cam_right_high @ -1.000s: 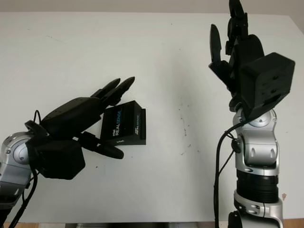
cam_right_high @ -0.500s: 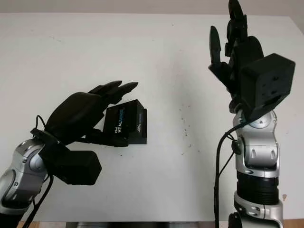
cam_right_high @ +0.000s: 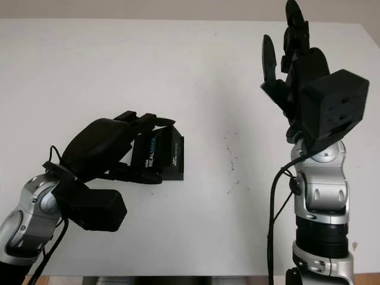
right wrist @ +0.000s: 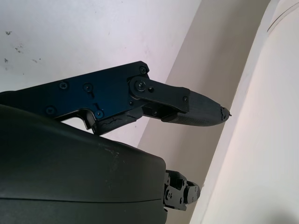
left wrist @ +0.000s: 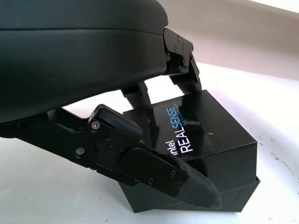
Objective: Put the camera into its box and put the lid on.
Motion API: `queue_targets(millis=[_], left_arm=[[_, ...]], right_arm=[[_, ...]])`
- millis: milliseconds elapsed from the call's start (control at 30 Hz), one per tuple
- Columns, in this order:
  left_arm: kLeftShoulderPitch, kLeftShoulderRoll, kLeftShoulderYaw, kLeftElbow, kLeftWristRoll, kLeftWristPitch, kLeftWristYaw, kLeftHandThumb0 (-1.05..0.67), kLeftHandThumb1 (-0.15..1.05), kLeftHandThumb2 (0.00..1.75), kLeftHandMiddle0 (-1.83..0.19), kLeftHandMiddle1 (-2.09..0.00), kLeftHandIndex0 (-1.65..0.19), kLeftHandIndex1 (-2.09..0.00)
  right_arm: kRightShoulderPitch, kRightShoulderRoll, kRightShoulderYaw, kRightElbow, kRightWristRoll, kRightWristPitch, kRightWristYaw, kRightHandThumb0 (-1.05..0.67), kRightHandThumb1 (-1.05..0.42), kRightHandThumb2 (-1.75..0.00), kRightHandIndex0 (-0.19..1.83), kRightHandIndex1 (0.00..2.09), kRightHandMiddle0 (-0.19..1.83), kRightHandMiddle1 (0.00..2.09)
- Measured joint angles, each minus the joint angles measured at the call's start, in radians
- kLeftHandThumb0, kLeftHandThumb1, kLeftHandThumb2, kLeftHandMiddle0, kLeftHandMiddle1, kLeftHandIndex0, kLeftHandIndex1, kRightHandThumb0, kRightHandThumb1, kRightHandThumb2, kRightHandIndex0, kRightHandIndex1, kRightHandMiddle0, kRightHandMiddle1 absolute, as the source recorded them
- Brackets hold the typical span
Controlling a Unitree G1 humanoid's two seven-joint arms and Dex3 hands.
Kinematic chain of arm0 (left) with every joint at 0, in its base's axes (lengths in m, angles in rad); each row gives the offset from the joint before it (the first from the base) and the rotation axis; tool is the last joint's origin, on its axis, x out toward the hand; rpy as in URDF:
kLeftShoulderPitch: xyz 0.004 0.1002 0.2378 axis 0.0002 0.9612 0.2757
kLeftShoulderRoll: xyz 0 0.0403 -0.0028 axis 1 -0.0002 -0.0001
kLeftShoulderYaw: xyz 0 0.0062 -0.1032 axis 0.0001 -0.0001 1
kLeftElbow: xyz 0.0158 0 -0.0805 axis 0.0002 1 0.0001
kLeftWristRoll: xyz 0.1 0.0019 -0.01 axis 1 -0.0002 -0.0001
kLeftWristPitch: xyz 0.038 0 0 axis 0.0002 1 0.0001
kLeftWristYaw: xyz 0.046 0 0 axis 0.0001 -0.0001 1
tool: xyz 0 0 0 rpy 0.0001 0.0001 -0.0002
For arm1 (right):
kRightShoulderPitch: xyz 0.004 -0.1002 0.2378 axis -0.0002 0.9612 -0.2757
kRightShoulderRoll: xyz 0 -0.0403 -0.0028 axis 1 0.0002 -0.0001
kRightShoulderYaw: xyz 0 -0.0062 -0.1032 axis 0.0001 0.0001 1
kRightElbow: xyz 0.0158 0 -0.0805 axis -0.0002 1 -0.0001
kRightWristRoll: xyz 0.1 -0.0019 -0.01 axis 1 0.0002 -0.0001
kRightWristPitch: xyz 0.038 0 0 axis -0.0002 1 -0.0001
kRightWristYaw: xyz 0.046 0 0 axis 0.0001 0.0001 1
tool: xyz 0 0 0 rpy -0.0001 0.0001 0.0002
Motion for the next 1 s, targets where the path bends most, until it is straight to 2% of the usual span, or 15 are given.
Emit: queue_targets(millis=[200, 267, 367, 433, 467, 567, 667, 767, 900, 1000], left_arm=[[-0.006, -0.001, 0.001, 0.009, -0.024, -0.002, -0.01, -0.35, 1.05, 0.22, -0.15, -2.02, 0.04, -1.84], [-0.011, -0.003, 0.001, 0.01, -0.035, 0.011, -0.018, -0.33, 1.05, 0.29, -0.3, -2.08, 0.06, -2.03], [-0.027, -0.01, 0.002, 0.018, -0.051, 0.026, -0.022, -0.33, 1.05, 0.36, -0.59, -2.09, -0.08, -2.09], [-0.041, -0.014, 0.002, 0.029, -0.061, 0.033, -0.022, -0.33, 1.05, 0.37, -0.66, -2.09, -0.11, -2.09], [-0.048, -0.015, 0.002, 0.031, -0.063, 0.037, -0.022, -0.33, 1.05, 0.37, -0.65, -2.09, -0.08, -2.09], [-0.064, -0.021, 0.004, 0.043, -0.077, 0.041, -0.018, -0.3, 1.05, 0.35, -0.58, -2.09, -0.06, -1.91], [-0.072, -0.021, 0.007, 0.055, -0.092, 0.034, -0.013, -0.31, 1.05, 0.36, -0.63, -2.09, -0.09, -2.05], [-0.082, -0.02, 0.01, 0.057, -0.106, 0.037, -0.015, -0.32, 1.05, 0.36, -0.72, -2.09, -0.17, -2.09], [-0.098, -0.011, 0.017, 0.046, -0.117, 0.045, -0.025, -0.33, 1.05, 0.32, -0.61, -2.09, -0.25, -2.09], [-0.106, -0.001, 0.026, 0.026, -0.125, 0.045, -0.035, -0.32, 1.05, 0.3, -0.57, -2.09, -0.24, -2.09]], right_arm=[[0.007, 0.0, 0.0, 0.0, 0.002, 0.0, 0.001, -0.67, -1.05, -0.64, -0.13, 0.05, -0.18, 0.21], [0.007, 0.0, 0.0, 0.0, 0.002, 0.0, 0.001, -0.67, -1.05, -0.64, -0.14, 0.05, -0.19, 0.21], [0.009, 0.0, 0.0, 0.0, 0.003, -0.001, 0.004, -0.68, -1.05, -0.64, -0.13, 0.05, -0.18, 0.21], [0.012, 0.0, 0.0, 0.0, 0.003, -0.001, 0.006, -0.69, -1.05, -0.63, -0.13, 0.05, -0.19, 0.21], [0.014, 0.0, 0.0, 0.0, 0.004, 0.0, 0.007, -0.68, -1.05, -0.63, -0.14, 0.05, -0.19, 0.2], [0.017, 0.001, -0.001, 0.0, 0.012, -0.001, 0.009, -0.67, -1.05, -0.62, -0.14, 0.05, -0.19, 0.17], [0.022, 0.005, 0.0, -0.005, 0.015, 0.0, 0.004, -0.67, -1.05, -0.62, -0.14, 0.05, -0.18, 0.17], [0.024, 0.015, 0.0, -0.021, 0.017, 0.015, -0.008, -0.65, -1.05, -0.63, -0.16, 0.04, -0.19, 0.13], [0.027, 0.024, 0.005, -0.026, 0.016, 0.01, -0.009, -0.65, -1.05, -0.64, -0.16, 0.04, -0.18, 0.11], [0.028, 0.03, 0.008, -0.026, 0.015, 0.009, -0.015, -0.64, -1.05, -0.64, -0.17, 0.04, -0.19, 0.1]])
